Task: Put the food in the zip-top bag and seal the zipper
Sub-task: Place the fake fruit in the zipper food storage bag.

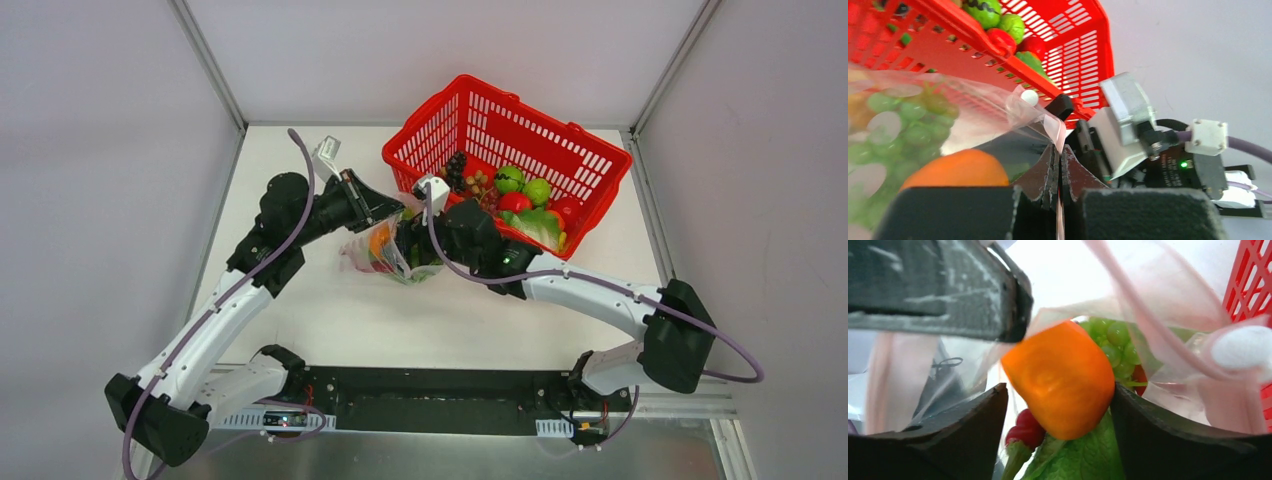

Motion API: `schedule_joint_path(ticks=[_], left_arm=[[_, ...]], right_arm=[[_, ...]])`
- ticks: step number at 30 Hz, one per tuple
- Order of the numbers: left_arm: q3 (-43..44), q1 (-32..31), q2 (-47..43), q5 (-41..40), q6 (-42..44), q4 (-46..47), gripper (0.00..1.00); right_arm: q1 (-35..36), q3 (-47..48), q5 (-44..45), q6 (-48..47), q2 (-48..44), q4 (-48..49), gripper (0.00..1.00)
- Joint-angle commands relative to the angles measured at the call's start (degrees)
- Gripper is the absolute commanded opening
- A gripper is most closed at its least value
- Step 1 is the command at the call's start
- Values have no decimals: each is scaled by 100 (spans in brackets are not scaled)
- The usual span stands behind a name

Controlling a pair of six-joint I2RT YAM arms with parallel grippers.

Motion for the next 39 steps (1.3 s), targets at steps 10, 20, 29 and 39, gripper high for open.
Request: schedule_joint_path(ticks=[10,20,29,39], left_arm=[[141,22,-1034,-2285,1029,-1475,0],[146,19,-651,-2201,1428,-1537,0],[654,22,-760,-2525,1679,-2117,0],[709,22,-1231,-3058,1856,-2293,0]], right_arm=[[-90,-311,-450,-2,-1461,408,68],[-231,-379,327,-95,-2055,384,67],[-581,470,-2067,-143,-1808,-317,80],[-1129,568,665,83,-1861,-437,83]])
